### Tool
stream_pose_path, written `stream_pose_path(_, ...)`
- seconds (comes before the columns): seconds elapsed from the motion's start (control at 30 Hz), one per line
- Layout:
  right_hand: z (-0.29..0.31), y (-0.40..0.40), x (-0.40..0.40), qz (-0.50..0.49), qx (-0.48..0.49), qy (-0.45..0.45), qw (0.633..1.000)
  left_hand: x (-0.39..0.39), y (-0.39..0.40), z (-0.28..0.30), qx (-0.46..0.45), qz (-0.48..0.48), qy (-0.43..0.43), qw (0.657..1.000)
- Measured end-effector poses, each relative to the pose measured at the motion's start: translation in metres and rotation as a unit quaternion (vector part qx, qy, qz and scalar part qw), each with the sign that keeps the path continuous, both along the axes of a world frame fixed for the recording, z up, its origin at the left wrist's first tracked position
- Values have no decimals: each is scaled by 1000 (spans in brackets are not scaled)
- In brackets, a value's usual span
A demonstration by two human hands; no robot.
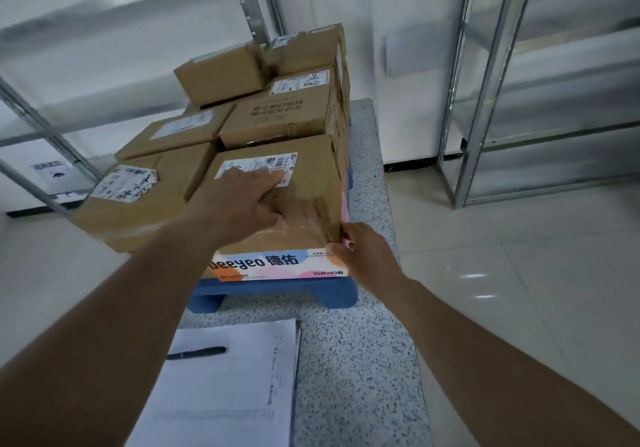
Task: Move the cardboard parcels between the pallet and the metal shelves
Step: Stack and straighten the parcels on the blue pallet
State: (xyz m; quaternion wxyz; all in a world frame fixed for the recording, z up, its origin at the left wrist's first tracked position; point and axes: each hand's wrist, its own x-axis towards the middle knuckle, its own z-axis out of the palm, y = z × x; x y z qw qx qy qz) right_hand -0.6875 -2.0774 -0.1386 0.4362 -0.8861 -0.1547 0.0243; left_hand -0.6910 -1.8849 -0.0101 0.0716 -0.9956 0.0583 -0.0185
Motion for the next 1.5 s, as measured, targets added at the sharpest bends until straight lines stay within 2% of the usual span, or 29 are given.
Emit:
stream_pose_path(0.13, 4, 9, -11, -45, 15, 15, 999, 3, 9, -3, 11, -51, -6, 999)
stream_pose_path(0.23, 5, 17, -21, -91, 11, 34, 995, 0, 20, -4, -23, -91, 6, 996)
stream_pose_path(0.37, 2, 23, -38, -179, -2, 61, 982, -21, 35, -6, -125, -118, -7, 985)
stream_pose_path(0.5, 5, 38, -58, -258, -6, -4, 966, -52, 52, -18, -296, -99, -77, 947)
stream_pose_path(0.6, 12, 52, -71, -289, -10, -49, 956, -72, 68, -36, -358, -70, -130, 922)
stream_pose_path(0.83, 22, 74, -96, -307, -30, -123, 943, -90, 90, -75, -372, -58, -141, 916)
stream_pose_path(1.1, 20, 106, -144, -341, -34, -133, 930, -116, 109, -84, -381, -110, -110, 911)
stream_pose_path(1.5, 23, 200, -225, -371, -39, -109, 922, -190, 194, -88, -378, -140, -94, 910)
